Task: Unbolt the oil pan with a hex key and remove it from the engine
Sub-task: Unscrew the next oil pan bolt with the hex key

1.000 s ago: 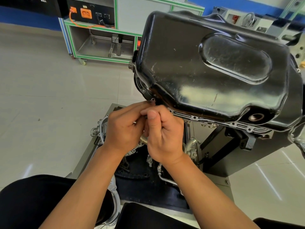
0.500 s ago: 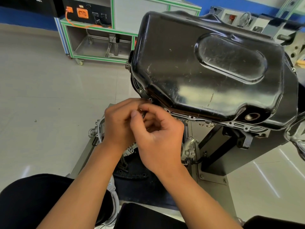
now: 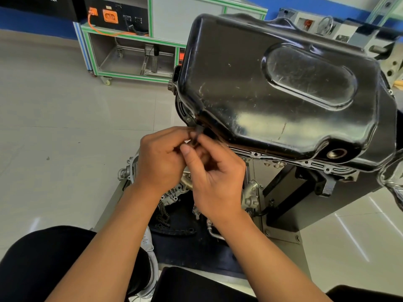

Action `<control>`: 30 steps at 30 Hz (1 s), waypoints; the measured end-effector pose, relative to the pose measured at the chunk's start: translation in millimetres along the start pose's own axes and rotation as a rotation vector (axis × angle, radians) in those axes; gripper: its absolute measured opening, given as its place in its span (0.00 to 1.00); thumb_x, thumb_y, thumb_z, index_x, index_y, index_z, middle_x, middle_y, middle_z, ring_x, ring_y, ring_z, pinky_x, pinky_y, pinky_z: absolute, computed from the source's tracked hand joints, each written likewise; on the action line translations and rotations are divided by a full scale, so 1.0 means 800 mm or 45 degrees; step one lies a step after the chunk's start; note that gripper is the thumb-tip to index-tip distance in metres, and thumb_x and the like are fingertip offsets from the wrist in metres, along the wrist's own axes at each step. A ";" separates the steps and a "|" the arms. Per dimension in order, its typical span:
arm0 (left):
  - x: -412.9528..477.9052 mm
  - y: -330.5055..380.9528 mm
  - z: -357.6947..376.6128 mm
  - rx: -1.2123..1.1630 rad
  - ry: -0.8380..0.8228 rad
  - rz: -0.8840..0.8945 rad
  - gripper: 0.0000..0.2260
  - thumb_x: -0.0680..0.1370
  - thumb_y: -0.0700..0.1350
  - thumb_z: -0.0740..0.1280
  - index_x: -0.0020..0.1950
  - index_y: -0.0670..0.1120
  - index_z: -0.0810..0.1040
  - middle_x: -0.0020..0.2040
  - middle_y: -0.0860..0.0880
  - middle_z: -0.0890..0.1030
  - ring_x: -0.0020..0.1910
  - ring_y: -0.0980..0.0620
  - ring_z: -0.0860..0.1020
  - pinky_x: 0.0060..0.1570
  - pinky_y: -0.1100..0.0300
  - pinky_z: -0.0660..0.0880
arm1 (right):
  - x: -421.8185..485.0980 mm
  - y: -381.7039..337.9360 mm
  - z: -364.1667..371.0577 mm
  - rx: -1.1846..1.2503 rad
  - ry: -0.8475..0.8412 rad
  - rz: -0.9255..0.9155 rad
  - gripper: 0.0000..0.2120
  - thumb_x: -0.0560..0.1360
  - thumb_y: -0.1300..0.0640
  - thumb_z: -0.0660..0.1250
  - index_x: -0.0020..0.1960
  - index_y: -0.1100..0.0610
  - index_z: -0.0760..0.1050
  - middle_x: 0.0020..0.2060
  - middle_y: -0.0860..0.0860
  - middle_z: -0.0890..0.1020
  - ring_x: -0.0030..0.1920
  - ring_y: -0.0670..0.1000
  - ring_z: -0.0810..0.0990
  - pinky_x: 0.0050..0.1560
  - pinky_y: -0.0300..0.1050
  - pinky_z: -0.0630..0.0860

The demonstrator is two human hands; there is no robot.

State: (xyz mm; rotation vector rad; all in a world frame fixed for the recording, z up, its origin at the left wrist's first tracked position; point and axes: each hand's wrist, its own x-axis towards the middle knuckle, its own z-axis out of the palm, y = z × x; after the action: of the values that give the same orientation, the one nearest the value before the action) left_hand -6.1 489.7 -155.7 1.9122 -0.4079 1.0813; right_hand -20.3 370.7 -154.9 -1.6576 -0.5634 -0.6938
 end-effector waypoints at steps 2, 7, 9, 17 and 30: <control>0.000 0.001 0.003 -0.041 0.084 -0.054 0.05 0.74 0.41 0.69 0.43 0.40 0.84 0.39 0.52 0.82 0.37 0.61 0.79 0.36 0.70 0.72 | 0.001 0.004 0.004 0.002 0.008 0.036 0.12 0.73 0.65 0.75 0.56 0.64 0.83 0.38 0.53 0.83 0.36 0.47 0.79 0.42 0.41 0.79; 0.002 0.000 0.004 -0.057 0.099 -0.073 0.08 0.73 0.38 0.65 0.47 0.38 0.83 0.37 0.48 0.83 0.35 0.55 0.79 0.34 0.63 0.74 | 0.004 0.007 0.015 -0.046 0.079 -0.015 0.09 0.74 0.63 0.73 0.53 0.64 0.84 0.34 0.52 0.83 0.36 0.43 0.78 0.45 0.40 0.79; 0.003 0.000 0.003 -0.066 0.009 -0.030 0.09 0.74 0.37 0.65 0.50 0.39 0.83 0.43 0.54 0.82 0.41 0.64 0.79 0.40 0.70 0.73 | 0.002 0.010 0.014 -0.105 0.106 -0.069 0.09 0.75 0.61 0.71 0.54 0.64 0.84 0.39 0.53 0.85 0.39 0.45 0.81 0.47 0.42 0.81; 0.001 -0.001 0.012 0.036 0.074 -0.097 0.05 0.73 0.33 0.69 0.40 0.39 0.83 0.34 0.60 0.75 0.33 0.67 0.73 0.36 0.75 0.66 | -0.003 0.013 0.016 -0.169 0.173 -0.110 0.09 0.75 0.66 0.73 0.54 0.64 0.83 0.44 0.55 0.86 0.44 0.46 0.83 0.50 0.40 0.80; -0.006 -0.003 0.017 -0.002 0.042 0.041 0.08 0.77 0.35 0.67 0.39 0.38 0.82 0.37 0.54 0.74 0.35 0.65 0.70 0.38 0.75 0.64 | -0.007 0.020 0.012 -0.105 0.213 -0.147 0.08 0.74 0.68 0.73 0.53 0.66 0.83 0.44 0.57 0.86 0.45 0.46 0.84 0.51 0.38 0.80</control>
State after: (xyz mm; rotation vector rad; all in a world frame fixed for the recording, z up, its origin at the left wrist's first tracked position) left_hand 0.2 479.5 -163.9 1.8896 -0.4219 1.1317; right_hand -11.7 376.7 -171.6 -1.6339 -0.5191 -0.9418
